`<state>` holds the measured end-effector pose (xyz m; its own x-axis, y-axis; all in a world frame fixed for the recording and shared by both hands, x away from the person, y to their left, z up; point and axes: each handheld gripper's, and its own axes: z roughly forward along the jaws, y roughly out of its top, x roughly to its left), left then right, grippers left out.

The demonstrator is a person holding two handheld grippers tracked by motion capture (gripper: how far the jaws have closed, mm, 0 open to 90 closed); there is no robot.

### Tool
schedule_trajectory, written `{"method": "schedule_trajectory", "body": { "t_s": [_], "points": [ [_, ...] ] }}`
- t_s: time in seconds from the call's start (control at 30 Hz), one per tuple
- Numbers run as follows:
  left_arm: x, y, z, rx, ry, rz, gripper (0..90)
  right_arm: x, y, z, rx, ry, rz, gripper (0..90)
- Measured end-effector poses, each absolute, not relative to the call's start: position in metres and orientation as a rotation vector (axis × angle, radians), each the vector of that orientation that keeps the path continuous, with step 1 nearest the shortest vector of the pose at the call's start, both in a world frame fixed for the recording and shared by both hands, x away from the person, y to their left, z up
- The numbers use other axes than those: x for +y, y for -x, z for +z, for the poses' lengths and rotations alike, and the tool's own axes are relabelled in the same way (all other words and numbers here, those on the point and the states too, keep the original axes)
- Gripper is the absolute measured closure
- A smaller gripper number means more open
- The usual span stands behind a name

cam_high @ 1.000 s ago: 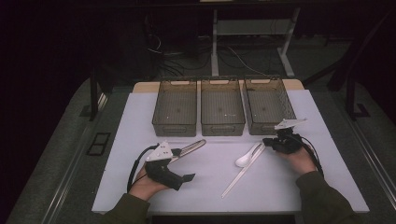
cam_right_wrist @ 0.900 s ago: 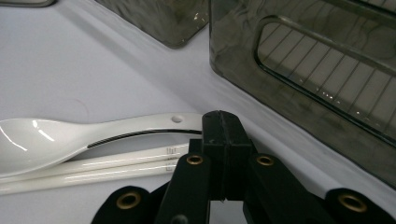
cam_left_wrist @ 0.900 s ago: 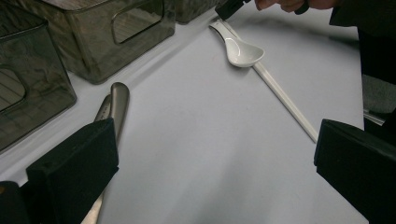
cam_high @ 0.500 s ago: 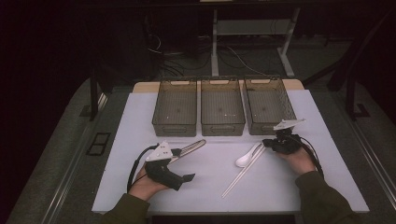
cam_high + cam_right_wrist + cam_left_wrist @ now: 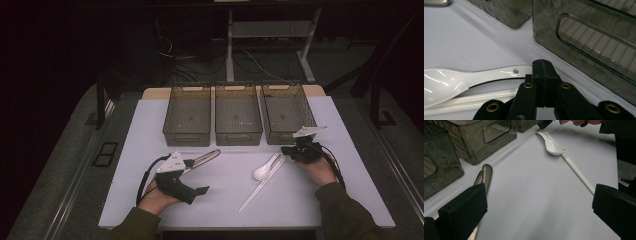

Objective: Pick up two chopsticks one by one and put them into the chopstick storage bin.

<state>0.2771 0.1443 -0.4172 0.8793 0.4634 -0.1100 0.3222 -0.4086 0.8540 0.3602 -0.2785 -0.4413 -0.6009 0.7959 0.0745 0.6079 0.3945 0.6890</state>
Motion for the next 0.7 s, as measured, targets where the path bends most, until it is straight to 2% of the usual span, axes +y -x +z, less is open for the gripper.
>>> {"method": "schedule_trajectory", "body": {
  "t_s": [0.57,0.7],
  "points": [
    [0.144,-0.277,-0.417,0.569,-2.032,0.167,0.0,-0.285,-0.358,-0.442,2.427,-1.231,0.978,89.4],
    [0.144,-0.277,-0.418,0.569,-2.033,0.165,0.0,-0.289,-0.355,-0.435,2.449,-1.192,1.020,84.5]
  ]
}}
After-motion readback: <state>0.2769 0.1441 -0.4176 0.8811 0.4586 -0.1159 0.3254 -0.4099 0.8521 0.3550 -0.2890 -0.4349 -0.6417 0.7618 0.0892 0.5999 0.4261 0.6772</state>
